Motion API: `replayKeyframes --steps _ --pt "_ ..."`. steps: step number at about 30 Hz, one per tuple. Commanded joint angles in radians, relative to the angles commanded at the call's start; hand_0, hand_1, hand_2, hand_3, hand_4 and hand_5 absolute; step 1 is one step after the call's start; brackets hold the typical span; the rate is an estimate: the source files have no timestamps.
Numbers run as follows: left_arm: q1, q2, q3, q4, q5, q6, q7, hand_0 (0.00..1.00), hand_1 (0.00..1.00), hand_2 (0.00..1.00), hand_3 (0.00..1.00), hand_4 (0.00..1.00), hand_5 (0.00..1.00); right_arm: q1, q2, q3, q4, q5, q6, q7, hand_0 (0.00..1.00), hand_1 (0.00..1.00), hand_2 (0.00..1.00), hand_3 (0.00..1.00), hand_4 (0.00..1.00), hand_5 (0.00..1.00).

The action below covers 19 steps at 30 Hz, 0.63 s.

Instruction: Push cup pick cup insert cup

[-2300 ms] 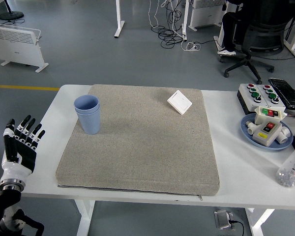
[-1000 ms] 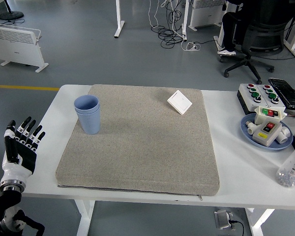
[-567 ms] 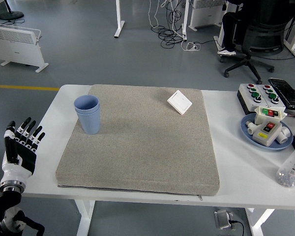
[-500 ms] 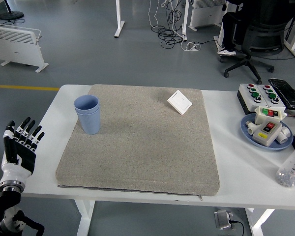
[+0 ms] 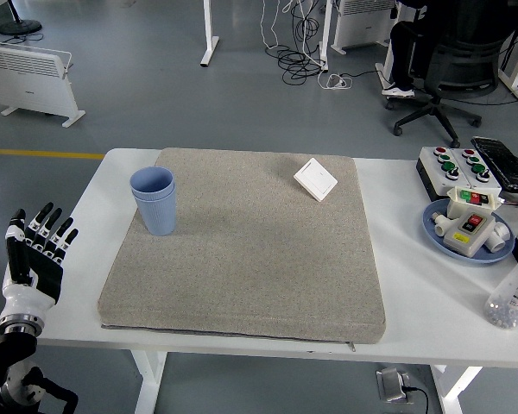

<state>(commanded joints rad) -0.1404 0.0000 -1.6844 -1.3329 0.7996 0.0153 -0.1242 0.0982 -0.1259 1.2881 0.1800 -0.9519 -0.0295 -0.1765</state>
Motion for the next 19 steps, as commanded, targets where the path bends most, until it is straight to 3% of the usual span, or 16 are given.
replayKeyframes --steps 19 --pt "0.0 0.0 -0.001 -0.001 0.002 0.002 0.001 0.856 0.855 0.911 0.826 0.598 0.998 0.002 0.001 0.002 0.0 -0.003 0.0 0.0 0.754 0.626 0.648 0.556 0.082 0.465"
